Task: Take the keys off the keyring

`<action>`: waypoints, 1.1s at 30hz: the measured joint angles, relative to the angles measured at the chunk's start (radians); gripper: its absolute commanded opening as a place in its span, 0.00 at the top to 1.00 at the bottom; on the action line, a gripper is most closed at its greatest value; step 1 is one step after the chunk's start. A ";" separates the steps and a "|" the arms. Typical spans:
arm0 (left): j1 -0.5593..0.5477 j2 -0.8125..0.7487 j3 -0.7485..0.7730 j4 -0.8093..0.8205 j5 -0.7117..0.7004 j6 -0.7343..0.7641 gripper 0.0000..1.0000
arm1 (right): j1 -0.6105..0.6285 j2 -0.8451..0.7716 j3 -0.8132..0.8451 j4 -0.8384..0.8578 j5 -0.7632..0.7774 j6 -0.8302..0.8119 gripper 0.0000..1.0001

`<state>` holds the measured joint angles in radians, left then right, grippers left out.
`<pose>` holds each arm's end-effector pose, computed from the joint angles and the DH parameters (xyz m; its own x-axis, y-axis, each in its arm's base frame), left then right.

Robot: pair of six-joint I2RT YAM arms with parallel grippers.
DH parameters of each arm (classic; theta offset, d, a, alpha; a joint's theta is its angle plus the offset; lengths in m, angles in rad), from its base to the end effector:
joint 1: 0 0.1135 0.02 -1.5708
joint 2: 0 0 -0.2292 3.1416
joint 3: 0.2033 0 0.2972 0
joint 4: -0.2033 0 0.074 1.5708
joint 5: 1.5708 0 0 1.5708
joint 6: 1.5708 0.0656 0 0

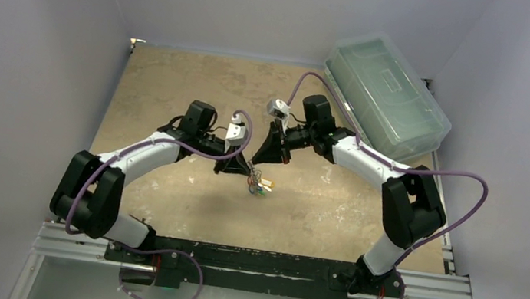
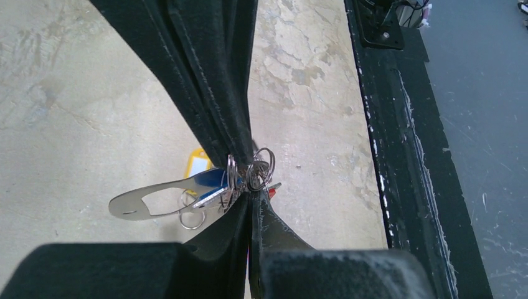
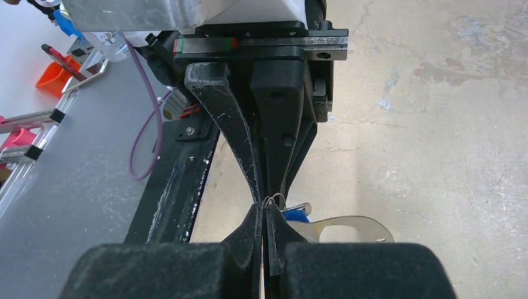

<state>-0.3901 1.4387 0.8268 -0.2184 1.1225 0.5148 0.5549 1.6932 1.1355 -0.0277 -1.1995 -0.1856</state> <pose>0.2843 -0.1808 0.1470 -0.2362 0.3278 -0.9147 0.9690 0.0095 -0.2468 0.3148 0.2670 0.1838 -0.3045 -0.2675 -0.9142 -0.9234 -0.1528 0.3522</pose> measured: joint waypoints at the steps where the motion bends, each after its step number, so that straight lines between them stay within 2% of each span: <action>1: -0.002 0.000 -0.001 -0.005 0.000 0.002 0.88 | 0.000 0.000 0.000 0.002 -0.001 0.002 1.00; 3: -0.002 0.000 0.003 -0.039 0.001 0.031 0.73 | -0.001 0.000 0.000 -0.001 -0.001 0.000 1.00; 5: 0.013 -0.003 0.015 -0.097 0.003 0.072 0.64 | -0.003 0.000 0.000 -0.010 -0.002 -0.009 1.00; 9: 0.093 -0.037 0.055 -0.195 0.003 0.143 0.60 | -0.008 0.000 0.000 -0.026 -0.008 -0.023 1.00; 14: 0.145 -0.084 0.073 -0.163 0.011 0.141 0.60 | -0.011 0.000 0.000 -0.029 -0.021 -0.030 1.00; 21: 0.115 -0.083 0.034 -0.021 0.029 0.045 0.61 | -0.012 0.000 -0.001 -0.027 -0.023 -0.027 1.00; 26: 0.084 -0.079 0.026 0.024 0.040 0.014 0.64 | -0.012 0.000 -0.001 -0.018 -0.023 -0.012 1.00; 33: 0.040 -0.069 0.025 0.031 0.041 0.010 0.79 | -0.012 0.002 -0.001 -0.011 -0.023 0.005 1.00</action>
<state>-0.3504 1.3697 0.8520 -0.1875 1.1637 0.5251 0.5430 1.6947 1.1343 -0.0383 -1.2224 -0.1810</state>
